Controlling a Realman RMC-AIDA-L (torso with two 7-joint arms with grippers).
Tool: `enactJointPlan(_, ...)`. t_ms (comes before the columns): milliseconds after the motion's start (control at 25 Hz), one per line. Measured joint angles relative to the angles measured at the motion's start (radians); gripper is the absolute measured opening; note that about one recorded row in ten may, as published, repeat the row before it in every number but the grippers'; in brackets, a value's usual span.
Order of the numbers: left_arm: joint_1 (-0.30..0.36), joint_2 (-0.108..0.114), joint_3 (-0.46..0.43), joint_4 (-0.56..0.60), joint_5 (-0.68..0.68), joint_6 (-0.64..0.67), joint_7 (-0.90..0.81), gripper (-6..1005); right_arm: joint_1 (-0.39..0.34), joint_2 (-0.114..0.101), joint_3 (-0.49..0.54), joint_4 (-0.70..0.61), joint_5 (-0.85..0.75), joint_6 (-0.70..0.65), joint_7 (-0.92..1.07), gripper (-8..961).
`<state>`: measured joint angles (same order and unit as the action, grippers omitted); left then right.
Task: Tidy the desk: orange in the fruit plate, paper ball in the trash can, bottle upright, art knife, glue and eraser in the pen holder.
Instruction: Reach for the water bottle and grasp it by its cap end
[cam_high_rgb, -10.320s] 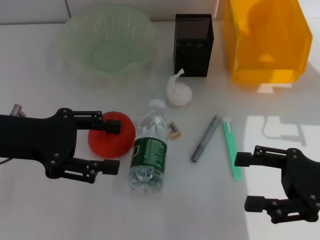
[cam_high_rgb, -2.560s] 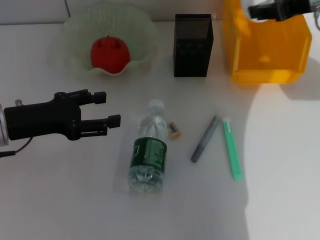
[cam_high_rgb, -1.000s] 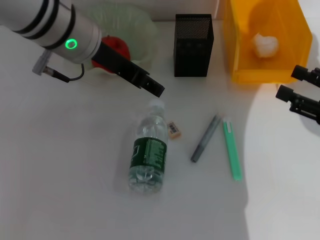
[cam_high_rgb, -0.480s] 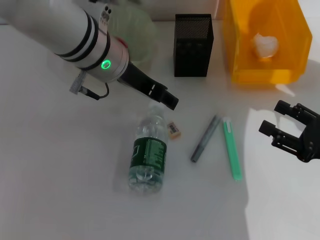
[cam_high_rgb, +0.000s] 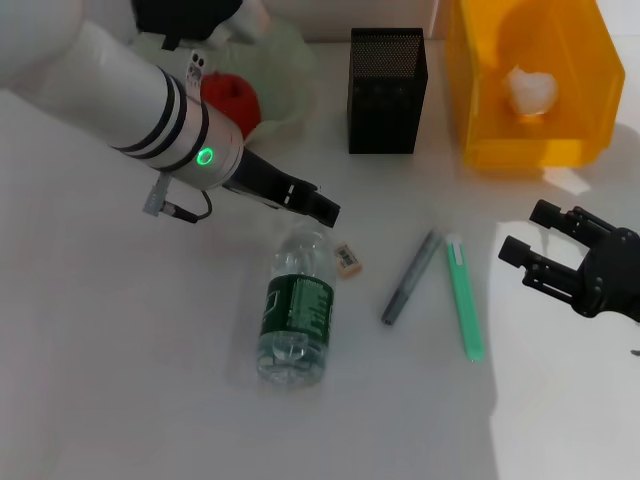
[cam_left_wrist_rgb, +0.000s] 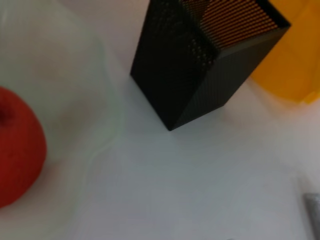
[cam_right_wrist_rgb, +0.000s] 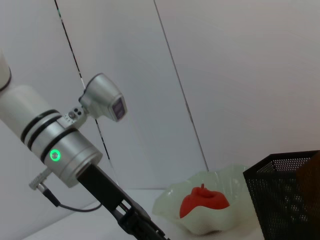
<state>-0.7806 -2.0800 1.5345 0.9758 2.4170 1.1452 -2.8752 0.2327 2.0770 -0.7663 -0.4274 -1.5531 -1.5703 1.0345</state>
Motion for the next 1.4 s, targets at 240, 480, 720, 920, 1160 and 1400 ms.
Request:
enactJointPlan(240, 0.007, 0.000, 0.014, -0.029, -0.002, -0.053, 0.001, 825, 0.016, 0.000, 0.000, 0.019, 0.001, 0.021, -0.001, 770)
enactJointPlan(480, 0.007, 0.000, 0.018, -0.037, -0.011, -0.061, 0.002, 825, 0.025, 0.000, -0.001, 0.028, 0.001, 0.026, 0.000, 770)
enactJointPlan(720, 0.009, 0.000, 0.064, -0.061, -0.079, -0.113, 0.008, 824, 0.030, 0.000, -0.001, 0.035, 0.001, 0.026, 0.000, 770)
enactJointPlan(920, 0.014, 0.000, 0.089, -0.076, -0.090, -0.144, 0.008, 779, 0.031, 0.000, -0.001, 0.037, 0.001, 0.022, 0.005, 770)
enactJointPlan(1160, 0.022, 0.000, 0.093, -0.077, -0.091, -0.150, 0.008, 724, 0.031, 0.000, -0.001, 0.038, 0.001, 0.023, 0.006, 770)
enactJointPlan(1400, 0.034, 0.000, 0.103, -0.078, -0.092, -0.153, 0.008, 641, 0.031, 0.000, -0.001, 0.038, 0.001, 0.018, 0.007, 770)
